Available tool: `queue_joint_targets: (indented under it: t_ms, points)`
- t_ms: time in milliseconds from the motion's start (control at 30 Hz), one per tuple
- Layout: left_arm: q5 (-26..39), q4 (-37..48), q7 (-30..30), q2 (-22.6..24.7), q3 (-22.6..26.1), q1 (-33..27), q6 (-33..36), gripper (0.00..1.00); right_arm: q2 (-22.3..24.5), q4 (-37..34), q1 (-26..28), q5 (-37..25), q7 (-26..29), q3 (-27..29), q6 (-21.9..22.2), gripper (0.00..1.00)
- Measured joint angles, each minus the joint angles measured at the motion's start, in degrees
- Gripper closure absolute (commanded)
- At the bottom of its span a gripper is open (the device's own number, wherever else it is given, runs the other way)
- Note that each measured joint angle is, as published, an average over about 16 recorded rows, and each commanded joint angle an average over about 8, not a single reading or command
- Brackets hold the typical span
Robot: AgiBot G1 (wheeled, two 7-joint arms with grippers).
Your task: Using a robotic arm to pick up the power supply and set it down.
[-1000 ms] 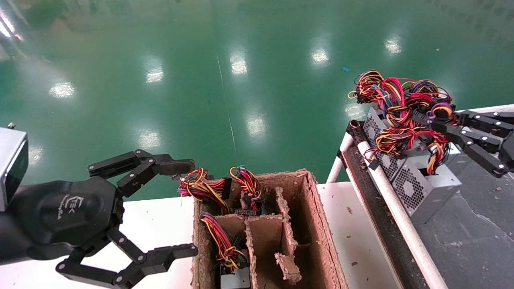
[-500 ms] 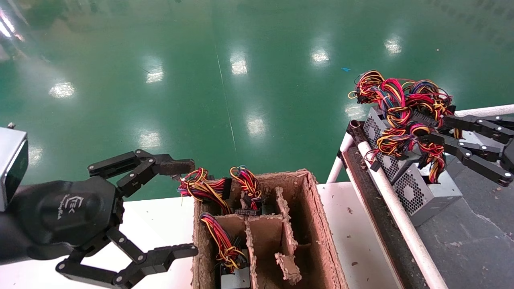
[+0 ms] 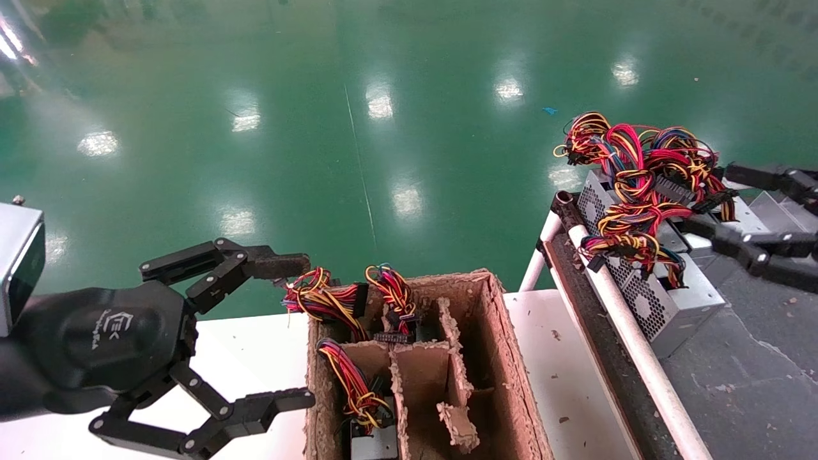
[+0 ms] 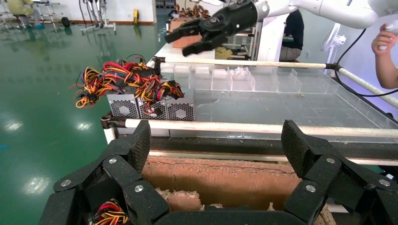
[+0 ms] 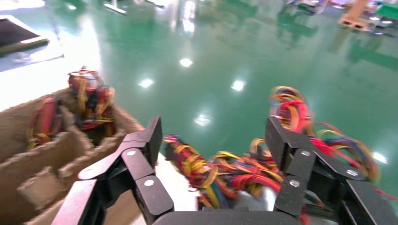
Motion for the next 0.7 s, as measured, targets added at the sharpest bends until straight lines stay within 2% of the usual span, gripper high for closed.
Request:
queue_joint_targets:
  t_ms: [700]
  points:
    - [0.0,0.0,0.0,0.0,0.0,0.0,0.0,0.0,-3.4,5.0,1.1,2.3,2.8,-2.4,-4.5,0.0]
